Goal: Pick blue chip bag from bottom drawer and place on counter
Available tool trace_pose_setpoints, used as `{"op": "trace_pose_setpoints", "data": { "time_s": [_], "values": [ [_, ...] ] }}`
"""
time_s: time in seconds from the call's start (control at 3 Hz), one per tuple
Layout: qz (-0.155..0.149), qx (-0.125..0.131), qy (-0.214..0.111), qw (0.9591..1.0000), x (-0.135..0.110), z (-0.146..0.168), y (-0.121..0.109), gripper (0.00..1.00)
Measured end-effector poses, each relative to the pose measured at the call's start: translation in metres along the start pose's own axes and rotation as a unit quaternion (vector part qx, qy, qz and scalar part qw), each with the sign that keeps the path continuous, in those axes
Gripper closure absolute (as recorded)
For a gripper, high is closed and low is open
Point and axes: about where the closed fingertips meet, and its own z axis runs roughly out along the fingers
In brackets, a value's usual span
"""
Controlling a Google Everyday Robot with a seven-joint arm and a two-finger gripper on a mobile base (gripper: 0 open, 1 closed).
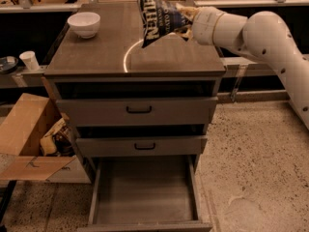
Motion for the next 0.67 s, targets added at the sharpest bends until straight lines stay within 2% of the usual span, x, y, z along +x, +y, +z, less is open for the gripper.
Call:
{"op": "trace_pose_setpoints", "data": {
  "time_s": [0.33,0.67],
  "values": [
    [0.05,0.008,0.001,0.9987,0.027,0.018,-0.009,0.76],
    [0.11,-0.002,-0.004,0.9939,0.061,0.036,0.001,0.45]
  ]
}}
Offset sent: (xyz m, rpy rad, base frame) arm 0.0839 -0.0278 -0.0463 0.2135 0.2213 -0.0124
